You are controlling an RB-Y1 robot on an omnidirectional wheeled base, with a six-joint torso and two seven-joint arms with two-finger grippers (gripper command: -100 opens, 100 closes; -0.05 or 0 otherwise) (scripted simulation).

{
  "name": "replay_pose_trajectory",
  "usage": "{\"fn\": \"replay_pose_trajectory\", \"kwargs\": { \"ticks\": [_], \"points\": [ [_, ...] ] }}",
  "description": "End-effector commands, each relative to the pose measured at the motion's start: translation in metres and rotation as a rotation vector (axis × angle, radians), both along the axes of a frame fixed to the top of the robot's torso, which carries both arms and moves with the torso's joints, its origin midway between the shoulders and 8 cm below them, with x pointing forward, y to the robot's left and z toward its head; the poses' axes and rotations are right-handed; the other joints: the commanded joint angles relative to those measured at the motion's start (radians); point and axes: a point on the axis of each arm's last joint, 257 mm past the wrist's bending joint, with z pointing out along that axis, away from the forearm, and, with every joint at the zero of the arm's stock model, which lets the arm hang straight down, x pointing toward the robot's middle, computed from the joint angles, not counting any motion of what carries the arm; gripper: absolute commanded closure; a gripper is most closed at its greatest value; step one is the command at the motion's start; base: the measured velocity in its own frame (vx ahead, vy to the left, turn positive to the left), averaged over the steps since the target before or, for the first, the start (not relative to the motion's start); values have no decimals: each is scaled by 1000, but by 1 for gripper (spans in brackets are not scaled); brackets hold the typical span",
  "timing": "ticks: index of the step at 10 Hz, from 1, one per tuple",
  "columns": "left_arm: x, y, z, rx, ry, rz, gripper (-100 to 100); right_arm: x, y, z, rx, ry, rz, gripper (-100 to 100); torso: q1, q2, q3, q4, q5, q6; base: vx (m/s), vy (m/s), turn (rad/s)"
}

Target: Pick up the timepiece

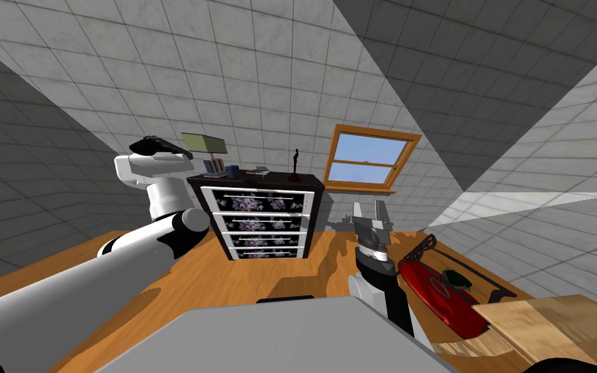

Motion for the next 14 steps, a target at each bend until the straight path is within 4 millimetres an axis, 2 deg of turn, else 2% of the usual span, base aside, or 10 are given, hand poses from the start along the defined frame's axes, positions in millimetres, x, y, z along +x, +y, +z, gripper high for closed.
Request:
{"fn": "replay_pose_trajectory", "kwargs": {
  "ticks": [1, 2, 3, 7, 8, 9, 14],
  "points": [
    [9, 2, -13, -91, 17, -18, -100, 0, 0, 0, 0, 0, 0, 0, 0, 0, 0, 0, 0, 0, 30, -102, -74],
    [19, -4, -16, -120, 36, -41, -100, 0, 0, 0, 0, 0, 0, 0, -1, 0, 0, 0, 0, 0, 18, -86, 6],
    [20, -4, -18, -123, 39, -42, -100, 0, 0, 0, 0, 0, 0, 0, 0, 1, 1, 0, 0, 0, 7, -33, 0],
    [46, -19, -49, -298, 101, -111, -100, 0, 0, 0, 0, 0, 0, 0, 0, -1, 0, 0, 0, 0, 41, -71, -45],
    [52, -26, -51, -358, 104, -137, -100, 0, 0, 0, 0, 0, 0, 0, 1, -1, 0, 0, 0, 0, 58, -95, -65],
    [58, -31, -64, -377, 136, -148, -100, 0, 0, 0, 0, 0, 0, 0, 0, -1, -1, 0, 0, 0, 50, -72, -28],
    [83, -72, -98, -568, 237, -247, -100, 0, 0, 0, 0, 0, 0, 0, 2, -1, -1, 0, 1, 0, 57, -63, -49]
  ]
}}
